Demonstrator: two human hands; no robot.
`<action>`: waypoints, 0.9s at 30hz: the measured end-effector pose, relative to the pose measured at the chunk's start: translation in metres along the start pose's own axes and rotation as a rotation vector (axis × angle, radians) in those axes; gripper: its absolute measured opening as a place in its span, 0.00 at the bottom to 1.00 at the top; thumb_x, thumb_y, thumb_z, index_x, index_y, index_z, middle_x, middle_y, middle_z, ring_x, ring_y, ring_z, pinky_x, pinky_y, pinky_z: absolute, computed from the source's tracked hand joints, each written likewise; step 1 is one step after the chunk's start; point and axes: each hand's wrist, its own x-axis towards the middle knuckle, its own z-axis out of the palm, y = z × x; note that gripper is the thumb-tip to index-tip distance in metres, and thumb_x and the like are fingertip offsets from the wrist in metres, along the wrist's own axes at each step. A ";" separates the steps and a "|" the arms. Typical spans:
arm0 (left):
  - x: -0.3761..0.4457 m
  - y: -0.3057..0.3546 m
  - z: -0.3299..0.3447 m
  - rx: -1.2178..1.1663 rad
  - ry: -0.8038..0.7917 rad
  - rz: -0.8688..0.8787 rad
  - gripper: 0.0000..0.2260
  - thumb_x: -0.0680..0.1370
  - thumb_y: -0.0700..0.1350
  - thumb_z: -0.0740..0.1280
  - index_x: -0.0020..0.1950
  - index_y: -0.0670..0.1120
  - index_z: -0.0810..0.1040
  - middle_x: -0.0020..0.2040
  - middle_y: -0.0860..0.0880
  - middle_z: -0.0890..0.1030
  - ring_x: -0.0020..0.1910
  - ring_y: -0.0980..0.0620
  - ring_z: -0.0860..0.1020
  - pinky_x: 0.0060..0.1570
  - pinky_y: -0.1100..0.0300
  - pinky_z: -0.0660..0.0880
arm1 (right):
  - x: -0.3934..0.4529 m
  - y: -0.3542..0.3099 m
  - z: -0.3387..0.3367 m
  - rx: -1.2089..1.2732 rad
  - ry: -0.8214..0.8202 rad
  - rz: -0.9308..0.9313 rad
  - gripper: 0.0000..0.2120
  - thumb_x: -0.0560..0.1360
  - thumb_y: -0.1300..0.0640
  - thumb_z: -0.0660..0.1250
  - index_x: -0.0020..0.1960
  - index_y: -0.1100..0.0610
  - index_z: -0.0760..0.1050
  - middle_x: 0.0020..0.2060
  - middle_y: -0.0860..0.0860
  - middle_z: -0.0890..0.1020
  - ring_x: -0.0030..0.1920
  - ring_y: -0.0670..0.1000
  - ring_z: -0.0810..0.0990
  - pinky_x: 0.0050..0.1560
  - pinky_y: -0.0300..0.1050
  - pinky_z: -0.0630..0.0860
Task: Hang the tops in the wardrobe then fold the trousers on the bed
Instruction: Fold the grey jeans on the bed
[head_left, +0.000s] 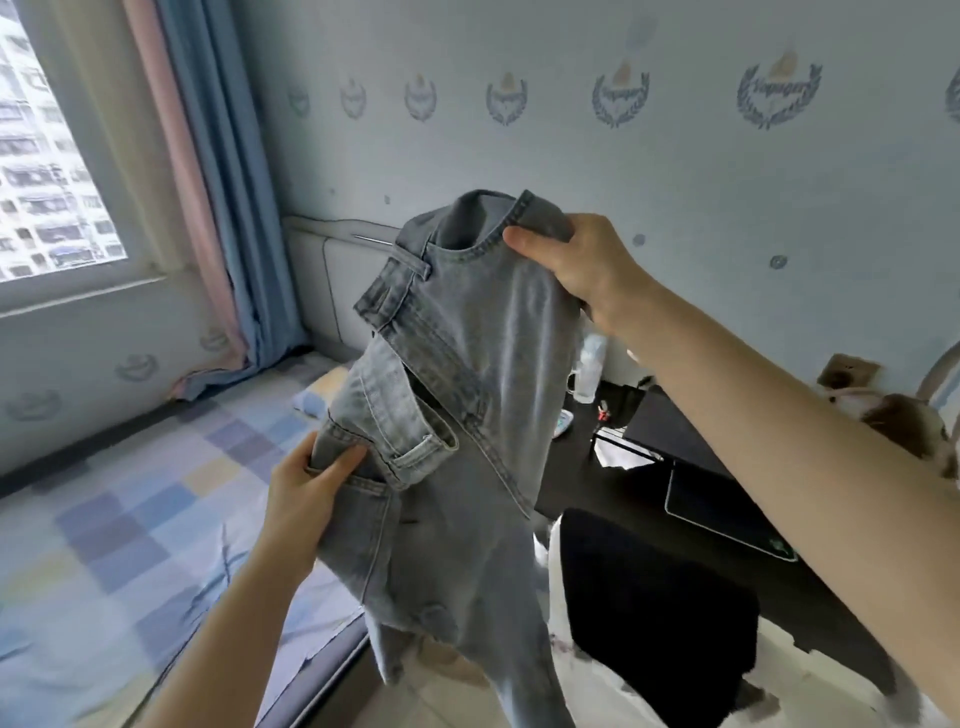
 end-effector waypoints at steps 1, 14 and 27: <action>-0.008 0.002 -0.020 -0.009 0.052 -0.018 0.04 0.74 0.47 0.74 0.46 0.57 0.85 0.45 0.52 0.86 0.45 0.50 0.84 0.45 0.53 0.79 | -0.004 -0.006 0.014 0.034 -0.047 0.007 0.08 0.69 0.51 0.76 0.40 0.55 0.80 0.41 0.52 0.85 0.43 0.51 0.84 0.52 0.51 0.80; -0.053 0.024 -0.229 -0.119 0.444 0.005 0.05 0.78 0.45 0.68 0.50 0.48 0.84 0.48 0.49 0.85 0.49 0.50 0.81 0.52 0.56 0.77 | -0.007 -0.023 0.160 0.340 -0.490 0.164 0.21 0.70 0.71 0.63 0.61 0.59 0.76 0.54 0.54 0.81 0.56 0.53 0.77 0.63 0.56 0.69; 0.006 -0.001 -0.326 0.980 0.064 0.380 0.42 0.76 0.28 0.56 0.74 0.70 0.52 0.45 0.53 0.71 0.29 0.60 0.68 0.32 0.72 0.65 | 0.016 0.052 0.331 0.164 -0.760 0.337 0.01 0.74 0.62 0.70 0.46 0.59 0.79 0.35 0.49 0.86 0.35 0.44 0.84 0.32 0.34 0.77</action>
